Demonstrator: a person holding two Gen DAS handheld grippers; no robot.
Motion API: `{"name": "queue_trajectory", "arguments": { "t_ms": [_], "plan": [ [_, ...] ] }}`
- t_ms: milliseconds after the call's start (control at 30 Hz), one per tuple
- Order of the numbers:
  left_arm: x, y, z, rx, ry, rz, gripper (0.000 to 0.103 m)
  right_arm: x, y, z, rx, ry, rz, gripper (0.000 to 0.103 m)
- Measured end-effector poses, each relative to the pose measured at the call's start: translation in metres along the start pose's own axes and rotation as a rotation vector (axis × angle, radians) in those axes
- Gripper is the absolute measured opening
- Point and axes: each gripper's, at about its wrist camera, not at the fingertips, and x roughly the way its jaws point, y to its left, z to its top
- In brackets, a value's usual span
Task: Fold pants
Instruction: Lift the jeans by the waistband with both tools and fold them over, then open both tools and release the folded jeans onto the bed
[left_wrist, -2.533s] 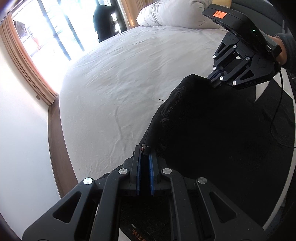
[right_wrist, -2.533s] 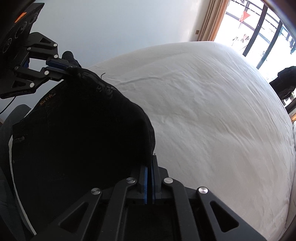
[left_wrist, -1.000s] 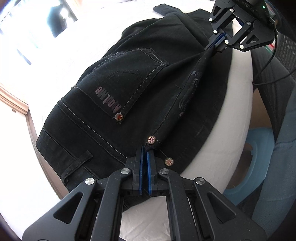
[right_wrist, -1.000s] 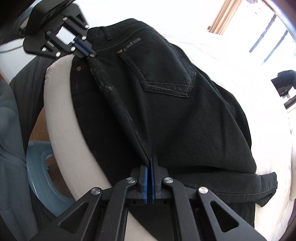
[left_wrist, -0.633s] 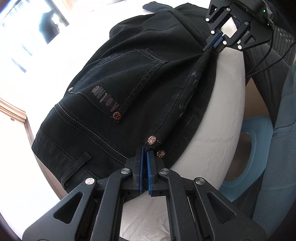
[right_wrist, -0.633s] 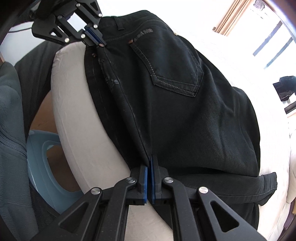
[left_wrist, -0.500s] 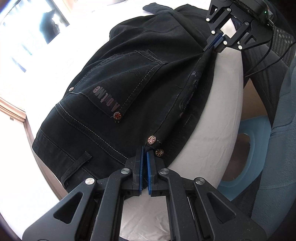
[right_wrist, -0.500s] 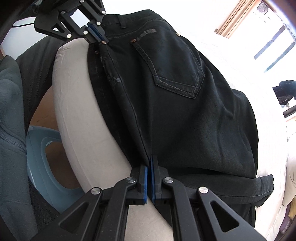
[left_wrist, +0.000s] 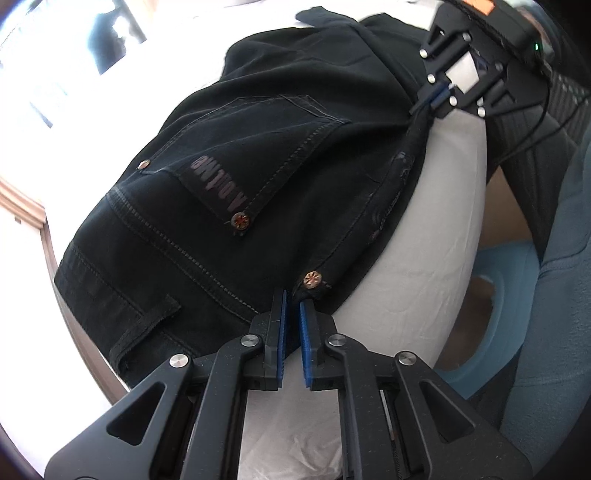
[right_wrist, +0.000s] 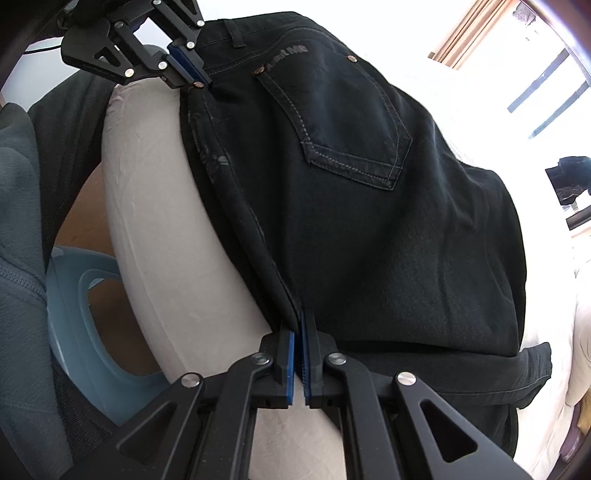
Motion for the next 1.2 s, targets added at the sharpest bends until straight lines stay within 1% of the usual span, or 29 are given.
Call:
{"name": "queue_trajectory", "arguments": {
  "t_ms": [67, 133, 167, 200, 233, 300, 333, 400, 467, 500, 567, 633, 667, 700, 733, 767, 800, 867, 900, 933, 1000, 1067, 1133, 1167, 1200],
  "plan": [
    [-0.007, 0.005, 0.0, -0.015, 0.01, -0.016, 0.011, 0.002, -0.004, -0.002, 0.032, -0.019, 0.008, 0.004],
    [-0.018, 0.012, 0.002, -0.034, 0.031, -0.031, 0.02, 0.003, -0.007, -0.004, 0.061, -0.036, 0.011, 0.005],
    [-0.024, 0.016, 0.0, -0.039, 0.045, -0.042, 0.033, 0.003, -0.008, -0.005, 0.068, -0.043, 0.008, 0.005],
    [-0.031, 0.02, -0.001, -0.045, 0.056, -0.054, 0.049, 0.004, -0.01, -0.005, 0.076, -0.049, 0.006, 0.005],
    [-0.04, 0.024, -0.002, -0.052, 0.055, -0.054, 0.052, 0.005, -0.011, -0.007, 0.083, -0.054, 0.004, 0.005],
    [-0.06, 0.031, 0.002, -0.09, 0.034, -0.04, 0.053, 0.007, -0.013, -0.008, 0.094, -0.058, 0.001, 0.006],
    [-0.07, 0.036, 0.008, -0.121, 0.004, -0.031, 0.053, 0.007, -0.014, -0.007, 0.101, -0.059, 0.0, 0.006],
    [-0.086, 0.042, 0.026, -0.185, -0.084, -0.032, 0.053, 0.009, -0.017, -0.008, 0.122, -0.066, -0.005, 0.009],
    [-0.087, 0.043, 0.053, -0.263, -0.174, -0.076, 0.053, 0.007, -0.024, -0.011, 0.172, -0.081, 0.002, 0.018],
    [-0.079, 0.042, 0.064, -0.307, -0.197, -0.105, 0.053, 0.005, -0.026, -0.012, 0.199, -0.088, 0.002, 0.022],
    [-0.046, 0.03, 0.086, -0.355, -0.178, -0.161, 0.052, 0.003, -0.028, -0.015, 0.246, -0.099, -0.011, 0.038],
    [-0.004, 0.018, 0.099, -0.381, -0.119, -0.197, 0.052, 0.005, -0.038, -0.024, 0.318, -0.132, 0.018, 0.047],
    [0.017, 0.013, 0.103, -0.381, -0.073, -0.199, 0.05, 0.005, -0.046, -0.031, 0.365, -0.152, 0.048, 0.05],
    [0.04, 0.007, 0.102, -0.372, -0.018, -0.18, 0.049, 0.005, -0.053, -0.037, 0.408, -0.166, 0.077, 0.052],
    [0.053, 0.003, 0.1, -0.36, 0.0, -0.153, 0.049, 0.005, -0.057, -0.041, 0.439, -0.175, 0.103, 0.057],
    [0.055, 0.0, 0.099, -0.353, -0.018, -0.139, 0.05, 0.004, -0.06, -0.046, 0.459, -0.18, 0.127, 0.066],
    [0.052, -0.001, 0.099, -0.351, -0.022, -0.14, 0.05, 0.004, -0.061, -0.05, 0.465, -0.18, 0.135, 0.071],
    [0.046, 0.002, 0.1, -0.35, -0.01, -0.145, 0.05, 0.0, -0.059, -0.058, 0.457, -0.202, 0.131, 0.072],
    [0.041, 0.003, 0.1, -0.355, -0.005, -0.137, 0.05, -0.001, -0.059, -0.061, 0.468, -0.212, 0.138, 0.072],
    [0.031, 0.003, 0.102, -0.359, -0.016, -0.129, 0.049, -0.003, -0.061, -0.062, 0.495, -0.217, 0.154, 0.072],
    [0.006, 0.002, 0.11, -0.357, -0.086, -0.118, 0.049, -0.018, -0.07, -0.061, 0.564, -0.251, 0.199, 0.072],
    [-0.005, 0.001, 0.122, -0.372, -0.139, -0.143, 0.049, -0.03, -0.081, -0.062, 0.626, -0.328, 0.229, 0.072],
    [0.002, 0.0, 0.138, -0.387, -0.161, -0.154, 0.05, -0.037, -0.097, -0.062, 0.697, -0.389, 0.263, 0.072],
    [0.014, -0.001, 0.144, -0.396, -0.147, -0.158, 0.049, -0.039, -0.101, -0.065, 0.728, -0.407, 0.276, 0.072],
    [0.03, -0.003, 0.148, -0.405, -0.108, -0.162, 0.049, -0.037, -0.108, -0.064, 0.753, -0.411, 0.283, 0.072]
  ]
}}
